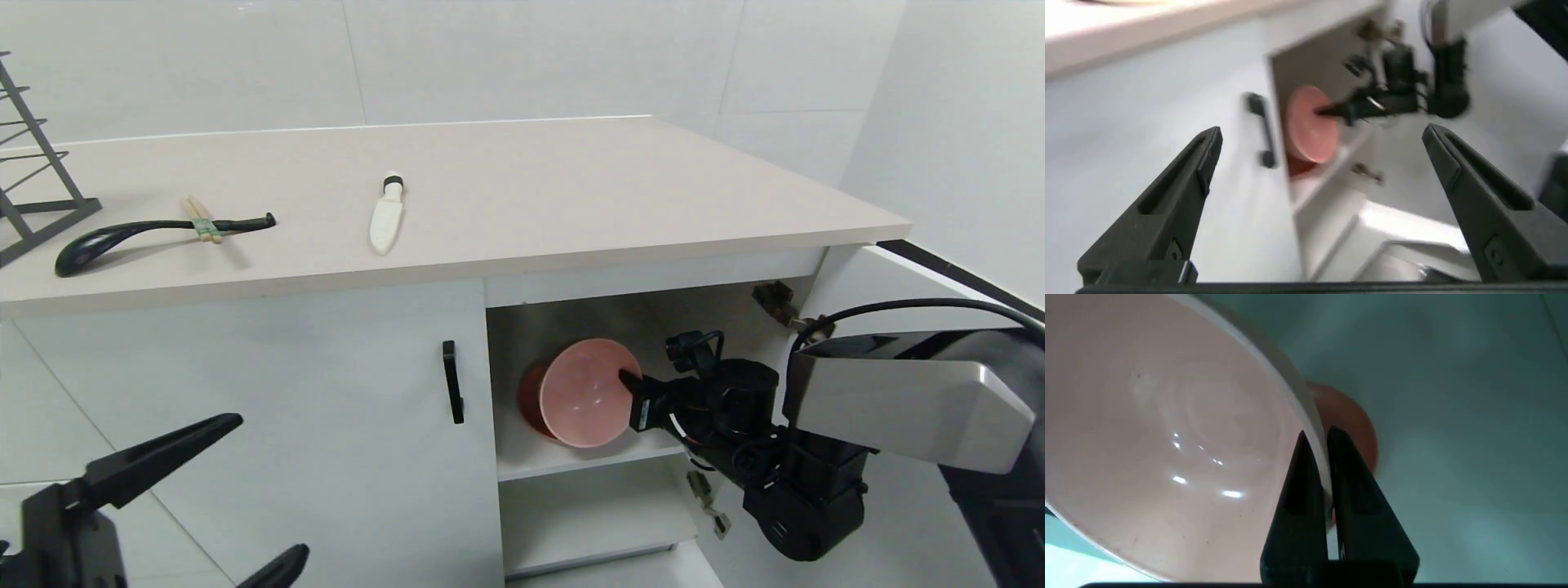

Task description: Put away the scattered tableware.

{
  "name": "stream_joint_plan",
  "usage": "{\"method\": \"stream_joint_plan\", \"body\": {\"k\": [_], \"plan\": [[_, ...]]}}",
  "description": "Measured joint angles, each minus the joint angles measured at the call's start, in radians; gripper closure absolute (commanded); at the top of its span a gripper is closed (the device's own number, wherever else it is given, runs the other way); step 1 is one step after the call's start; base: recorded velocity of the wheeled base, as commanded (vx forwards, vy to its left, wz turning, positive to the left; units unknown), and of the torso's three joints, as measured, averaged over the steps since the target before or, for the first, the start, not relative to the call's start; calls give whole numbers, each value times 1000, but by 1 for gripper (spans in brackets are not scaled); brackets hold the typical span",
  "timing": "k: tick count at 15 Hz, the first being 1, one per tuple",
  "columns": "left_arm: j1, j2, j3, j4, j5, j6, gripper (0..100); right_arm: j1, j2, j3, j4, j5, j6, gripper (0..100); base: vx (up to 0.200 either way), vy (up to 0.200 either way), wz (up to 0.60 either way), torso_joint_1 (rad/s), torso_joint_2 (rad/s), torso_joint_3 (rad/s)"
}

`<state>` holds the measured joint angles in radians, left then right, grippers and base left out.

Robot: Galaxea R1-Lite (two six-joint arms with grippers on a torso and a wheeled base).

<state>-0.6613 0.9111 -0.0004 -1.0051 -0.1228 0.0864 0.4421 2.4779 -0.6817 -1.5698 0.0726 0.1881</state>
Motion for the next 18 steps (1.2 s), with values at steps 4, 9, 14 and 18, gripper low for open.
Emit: {"method": "stream_joint_plan", "body": {"k": [4, 9, 14, 18], "plan": [[102, -167, 0, 191, 0, 4, 0, 1, 35, -33, 0, 6, -1, 100, 0, 0, 0, 0, 0, 0], [178, -289, 0, 297, 0, 2, 0, 2, 61, -54, 0, 7, -1, 100, 0, 0, 0, 0, 0, 0], [222, -351, 0, 328, 0, 1, 0, 1, 79, -89, 0, 13, 0, 100, 0, 0, 0, 0, 0, 0], [231, -360, 0, 329, 0, 0, 0, -2, 88, -97, 0, 13, -1, 100, 0, 0, 0, 0, 0, 0]]}}
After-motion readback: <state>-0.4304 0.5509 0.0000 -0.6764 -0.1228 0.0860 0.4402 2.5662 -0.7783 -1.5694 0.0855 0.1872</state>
